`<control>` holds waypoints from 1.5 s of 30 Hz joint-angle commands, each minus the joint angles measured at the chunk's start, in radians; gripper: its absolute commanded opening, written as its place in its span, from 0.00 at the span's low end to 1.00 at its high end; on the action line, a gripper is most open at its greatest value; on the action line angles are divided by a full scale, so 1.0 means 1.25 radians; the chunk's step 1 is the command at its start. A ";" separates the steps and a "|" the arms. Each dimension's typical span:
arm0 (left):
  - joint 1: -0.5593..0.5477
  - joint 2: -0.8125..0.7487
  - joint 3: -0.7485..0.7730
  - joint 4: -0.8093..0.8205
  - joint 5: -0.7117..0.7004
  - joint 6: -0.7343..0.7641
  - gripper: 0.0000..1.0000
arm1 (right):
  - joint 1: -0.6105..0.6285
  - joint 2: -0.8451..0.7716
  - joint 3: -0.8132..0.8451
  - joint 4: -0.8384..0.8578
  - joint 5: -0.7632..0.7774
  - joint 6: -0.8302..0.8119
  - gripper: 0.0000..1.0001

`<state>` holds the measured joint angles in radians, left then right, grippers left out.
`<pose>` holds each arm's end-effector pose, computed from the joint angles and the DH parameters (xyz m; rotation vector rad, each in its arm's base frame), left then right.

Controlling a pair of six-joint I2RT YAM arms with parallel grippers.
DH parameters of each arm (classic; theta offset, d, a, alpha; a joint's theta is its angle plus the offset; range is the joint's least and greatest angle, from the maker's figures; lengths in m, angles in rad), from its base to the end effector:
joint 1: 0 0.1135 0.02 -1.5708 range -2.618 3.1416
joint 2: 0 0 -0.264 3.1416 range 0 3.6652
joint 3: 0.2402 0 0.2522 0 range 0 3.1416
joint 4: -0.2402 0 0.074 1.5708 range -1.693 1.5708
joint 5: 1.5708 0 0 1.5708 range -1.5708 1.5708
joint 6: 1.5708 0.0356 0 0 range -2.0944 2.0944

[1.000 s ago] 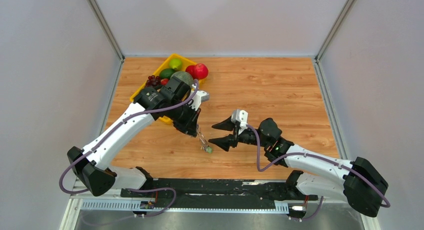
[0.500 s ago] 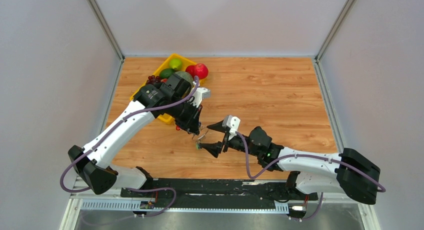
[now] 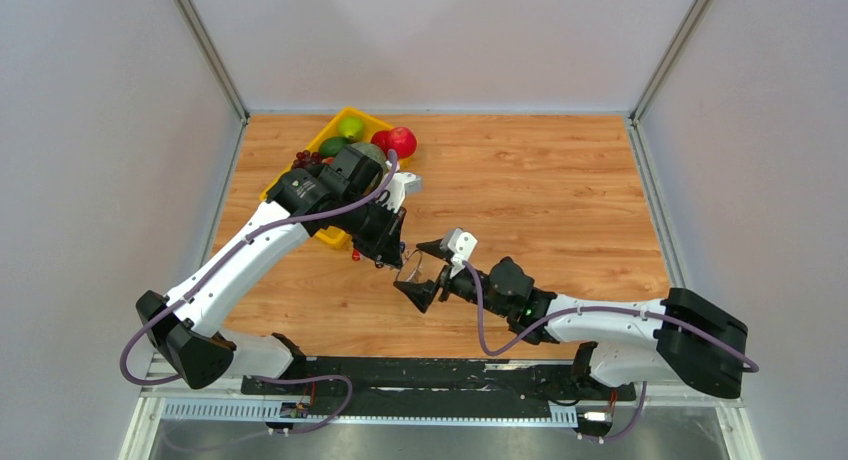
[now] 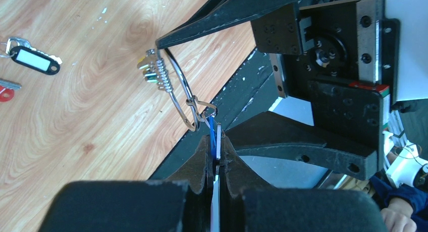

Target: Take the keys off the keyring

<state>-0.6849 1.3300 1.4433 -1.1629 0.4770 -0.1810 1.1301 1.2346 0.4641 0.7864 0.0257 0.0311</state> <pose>0.1804 -0.1684 0.3656 0.8506 2.5955 -0.9065 0.1118 0.2348 0.2369 -0.8308 1.3973 0.8884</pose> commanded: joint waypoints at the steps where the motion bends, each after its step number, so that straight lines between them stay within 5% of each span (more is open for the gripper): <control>1: 0.002 -0.013 0.036 0.036 0.041 -0.024 0.00 | -0.006 0.028 0.029 0.096 -0.047 -0.020 0.99; 14: 0.002 -0.025 0.013 0.076 0.103 -0.037 0.00 | -0.035 0.044 0.038 0.155 -0.165 -0.043 0.91; 27: 0.002 -0.042 0.019 0.063 0.100 -0.044 0.00 | -0.037 0.004 0.032 0.086 -0.106 -0.080 0.43; 38: 0.002 -0.051 0.012 0.055 0.090 -0.044 0.00 | -0.038 -0.035 0.008 0.086 -0.079 -0.103 0.19; 45: 0.002 -0.052 0.002 0.057 0.092 -0.044 0.00 | -0.038 -0.044 0.008 0.081 -0.069 -0.105 0.28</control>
<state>-0.6849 1.2980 1.4429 -1.1103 0.5747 -0.2226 1.0851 1.2076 0.4721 0.8646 -0.0788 -0.0910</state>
